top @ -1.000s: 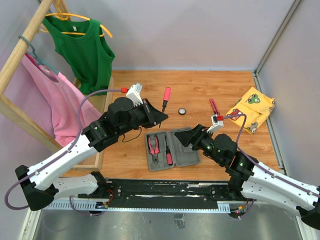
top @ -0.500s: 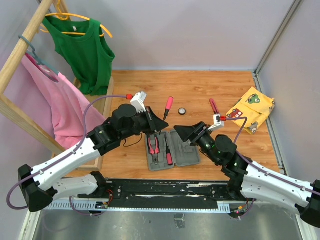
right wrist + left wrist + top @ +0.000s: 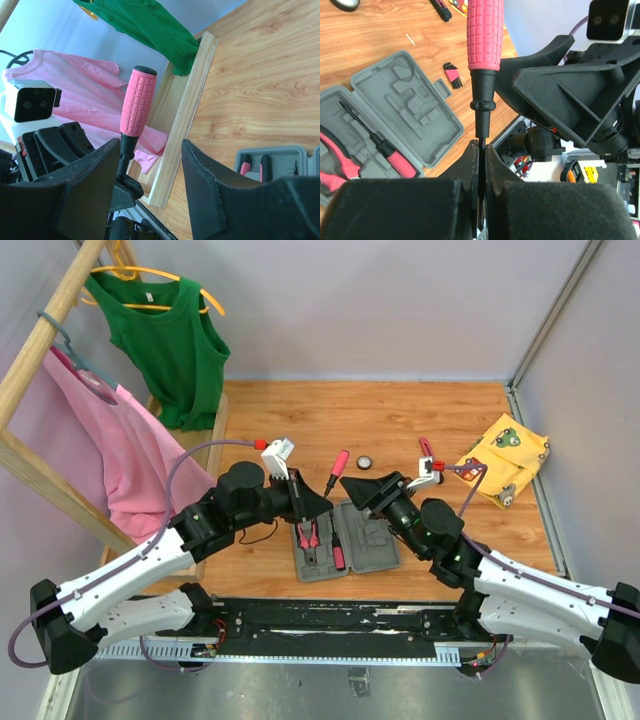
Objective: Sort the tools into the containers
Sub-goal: Pick up the screwdriver from the center of the board.
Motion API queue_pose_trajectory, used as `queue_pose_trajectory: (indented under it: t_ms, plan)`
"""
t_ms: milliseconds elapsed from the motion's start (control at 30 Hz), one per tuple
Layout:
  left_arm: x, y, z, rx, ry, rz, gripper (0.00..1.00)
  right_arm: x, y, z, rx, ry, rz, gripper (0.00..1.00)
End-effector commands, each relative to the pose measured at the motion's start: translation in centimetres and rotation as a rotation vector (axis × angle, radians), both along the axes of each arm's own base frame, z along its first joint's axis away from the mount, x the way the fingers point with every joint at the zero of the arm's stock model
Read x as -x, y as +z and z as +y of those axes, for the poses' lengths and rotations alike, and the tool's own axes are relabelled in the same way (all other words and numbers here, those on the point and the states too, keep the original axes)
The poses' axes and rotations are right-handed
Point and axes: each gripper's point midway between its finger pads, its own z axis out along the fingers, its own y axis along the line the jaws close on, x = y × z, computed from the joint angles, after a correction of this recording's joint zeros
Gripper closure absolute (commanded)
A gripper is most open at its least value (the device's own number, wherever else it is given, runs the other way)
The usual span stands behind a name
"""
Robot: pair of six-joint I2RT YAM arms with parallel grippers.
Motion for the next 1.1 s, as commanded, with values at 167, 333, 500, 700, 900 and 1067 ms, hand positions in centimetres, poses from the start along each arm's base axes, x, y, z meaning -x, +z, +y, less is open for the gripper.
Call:
queue_pose_trajectory:
  t_ms: [167,333,500,700,900,1067]
  plan:
    - [0.8,0.7,-0.2,0.028,-0.065,-0.063,1.00,0.4,2.7,2.1,-0.083,0.065,-0.019,0.51]
    - [1.0,0.4,-0.3,0.025,-0.081,-0.058,1.00,0.3,2.8,2.7,-0.088,0.081,-0.015,0.54]
    - [1.4,0.2,-0.4,0.019,-0.106,-0.061,1.00,0.1,2.7,3.0,-0.084,0.081,-0.012,0.57]
    - [1.6,-0.2,-0.3,-0.004,-0.126,-0.066,1.00,0.0,2.5,3.4,-0.077,0.083,-0.005,0.66]
    - [1.4,-0.6,-0.1,-0.032,-0.118,-0.068,0.85,-0.3,1.8,3.2,-0.063,0.063,0.020,0.85]
    - [1.1,-0.3,0.2,-0.055,-0.102,-0.082,0.60,-0.7,1.1,2.4,-0.018,0.026,0.013,0.94]
